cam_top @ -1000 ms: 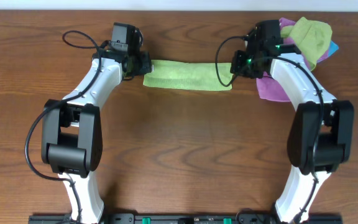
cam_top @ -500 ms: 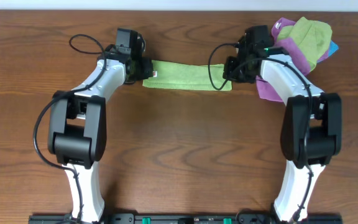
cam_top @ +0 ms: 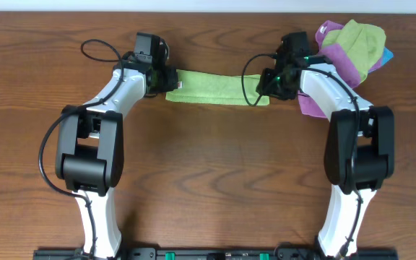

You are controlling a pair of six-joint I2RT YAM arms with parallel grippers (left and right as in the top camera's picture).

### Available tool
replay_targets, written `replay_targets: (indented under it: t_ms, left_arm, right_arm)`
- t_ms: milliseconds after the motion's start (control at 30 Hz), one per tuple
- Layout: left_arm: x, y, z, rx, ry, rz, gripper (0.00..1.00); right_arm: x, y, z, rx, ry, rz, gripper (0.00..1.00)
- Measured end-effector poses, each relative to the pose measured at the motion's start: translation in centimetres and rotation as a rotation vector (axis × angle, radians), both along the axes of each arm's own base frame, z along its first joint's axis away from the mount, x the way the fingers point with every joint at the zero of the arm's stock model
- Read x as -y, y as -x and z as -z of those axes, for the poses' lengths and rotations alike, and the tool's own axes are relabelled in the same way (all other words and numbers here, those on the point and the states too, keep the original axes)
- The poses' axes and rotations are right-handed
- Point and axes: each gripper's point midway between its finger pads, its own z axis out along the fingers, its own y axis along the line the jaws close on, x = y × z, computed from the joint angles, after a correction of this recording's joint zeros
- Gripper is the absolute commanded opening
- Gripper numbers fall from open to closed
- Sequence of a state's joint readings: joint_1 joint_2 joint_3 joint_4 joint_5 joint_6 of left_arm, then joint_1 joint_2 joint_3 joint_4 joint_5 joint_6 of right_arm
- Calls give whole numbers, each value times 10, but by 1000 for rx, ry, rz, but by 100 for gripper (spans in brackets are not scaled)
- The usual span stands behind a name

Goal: Fold the cloth
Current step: 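Release the right gripper and move it toward the strip's right end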

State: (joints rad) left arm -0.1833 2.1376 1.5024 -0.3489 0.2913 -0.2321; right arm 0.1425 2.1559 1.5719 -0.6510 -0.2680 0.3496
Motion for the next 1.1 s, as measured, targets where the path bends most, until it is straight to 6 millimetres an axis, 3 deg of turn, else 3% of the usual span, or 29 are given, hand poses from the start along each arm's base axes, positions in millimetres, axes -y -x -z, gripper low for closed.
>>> replay_targets:
  t_ms: [233,500,667,733,767,867,933,1100]
  left_arm:
    - [0,1,-5,-16,1,-3,56]
    - [3,-13,-44,-3,-1,5,57]
    - [4,-19,-67,15,-7,21,41]
    - [4,-20,-71,22,-5,20,33]
    - [5,-20,-71,23,-5,26,23]
    - [5,-19,-71,17,0,25,16]
    - [7,-19,-72,13,14,21,6]
    - [16,-15,-74,3,63,49,6]
  right_arm:
    - [2,6,2,-26,11,-1,67]
    - [4,0,-27,-32,36,-21,77]
    - [11,0,-58,-44,91,-38,75]
    - [17,4,-68,-61,126,-46,74]
    - [19,5,-72,-64,141,-50,75]
    - [27,9,-88,-74,188,-62,74]
    - [33,11,-98,-80,222,-66,70]
    - [50,21,-116,-105,317,-62,66]
